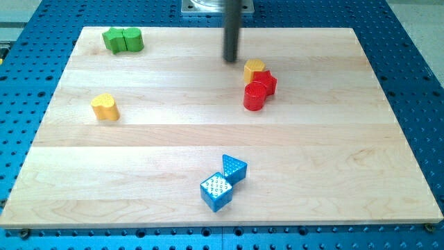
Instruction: Nudge the yellow hexagon
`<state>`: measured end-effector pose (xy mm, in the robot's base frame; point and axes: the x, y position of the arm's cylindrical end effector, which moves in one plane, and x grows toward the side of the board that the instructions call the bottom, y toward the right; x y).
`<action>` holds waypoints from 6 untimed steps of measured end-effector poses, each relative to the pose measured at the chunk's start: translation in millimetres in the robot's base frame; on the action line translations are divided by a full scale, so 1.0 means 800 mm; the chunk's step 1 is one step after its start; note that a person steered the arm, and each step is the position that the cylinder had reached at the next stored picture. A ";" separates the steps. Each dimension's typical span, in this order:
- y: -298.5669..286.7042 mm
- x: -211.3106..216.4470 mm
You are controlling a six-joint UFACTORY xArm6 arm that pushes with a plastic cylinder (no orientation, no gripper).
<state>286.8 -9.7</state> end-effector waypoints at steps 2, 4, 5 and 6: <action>0.009 0.091; 0.050 0.089; 0.072 0.081; 0.082 0.067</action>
